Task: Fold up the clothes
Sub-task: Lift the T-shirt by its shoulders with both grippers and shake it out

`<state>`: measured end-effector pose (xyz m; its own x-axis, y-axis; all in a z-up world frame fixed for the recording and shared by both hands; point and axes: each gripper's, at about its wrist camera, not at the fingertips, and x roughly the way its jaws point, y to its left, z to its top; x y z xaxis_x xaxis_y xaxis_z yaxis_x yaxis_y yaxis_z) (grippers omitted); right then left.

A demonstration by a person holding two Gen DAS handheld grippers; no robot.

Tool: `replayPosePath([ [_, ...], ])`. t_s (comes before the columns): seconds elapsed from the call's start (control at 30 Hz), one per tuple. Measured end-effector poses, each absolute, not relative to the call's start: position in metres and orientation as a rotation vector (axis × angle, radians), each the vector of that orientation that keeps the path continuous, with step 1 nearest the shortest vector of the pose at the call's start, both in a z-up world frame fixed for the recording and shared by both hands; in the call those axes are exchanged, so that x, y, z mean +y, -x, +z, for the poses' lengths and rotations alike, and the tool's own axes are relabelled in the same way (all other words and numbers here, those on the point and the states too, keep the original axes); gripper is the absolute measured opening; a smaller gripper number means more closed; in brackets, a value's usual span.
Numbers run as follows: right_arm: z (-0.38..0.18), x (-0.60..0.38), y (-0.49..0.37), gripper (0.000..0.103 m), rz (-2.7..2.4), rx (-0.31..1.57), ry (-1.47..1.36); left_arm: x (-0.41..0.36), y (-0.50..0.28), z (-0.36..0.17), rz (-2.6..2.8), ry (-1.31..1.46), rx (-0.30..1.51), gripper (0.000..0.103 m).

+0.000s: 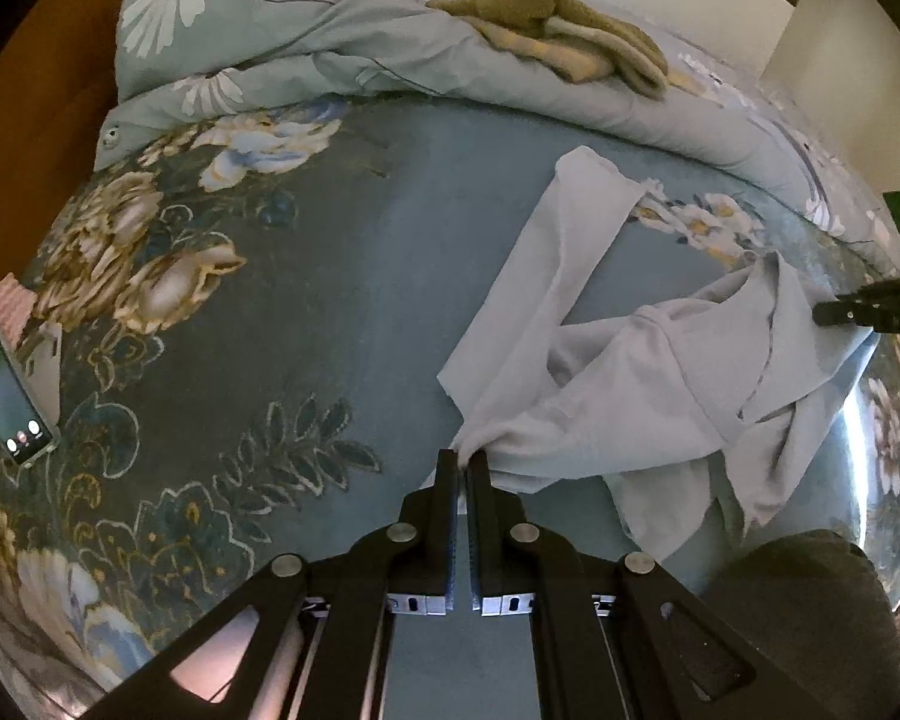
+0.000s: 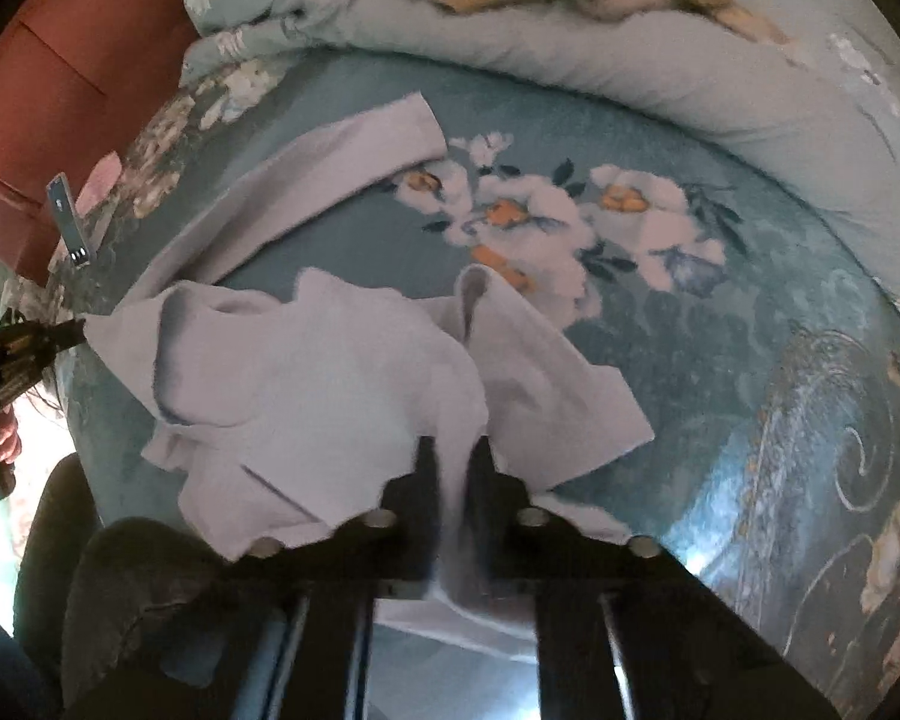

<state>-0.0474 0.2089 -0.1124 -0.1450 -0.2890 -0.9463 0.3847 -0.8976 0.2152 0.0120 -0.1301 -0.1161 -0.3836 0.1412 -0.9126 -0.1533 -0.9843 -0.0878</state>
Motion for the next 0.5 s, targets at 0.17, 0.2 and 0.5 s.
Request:
replayPosePath([
  [0.17,-0.063,0.207,0.03,0.006,-2.267,0.111,-1.57,-0.13,-0.022,-0.09,2.555,1.539,0.004,0.003],
  [0.2,-0.052,0.208,0.029,0.006,-2.301,0.105,-1.542,-0.131,-0.022,-0.081,2.575,1.51,0.003,0.003],
  [0.5,0.099,0.221,0.021,0.006,-2.649,0.018,-1.15,-0.129,-0.003,0.037,2.743,1.118,-0.039,0.003],
])
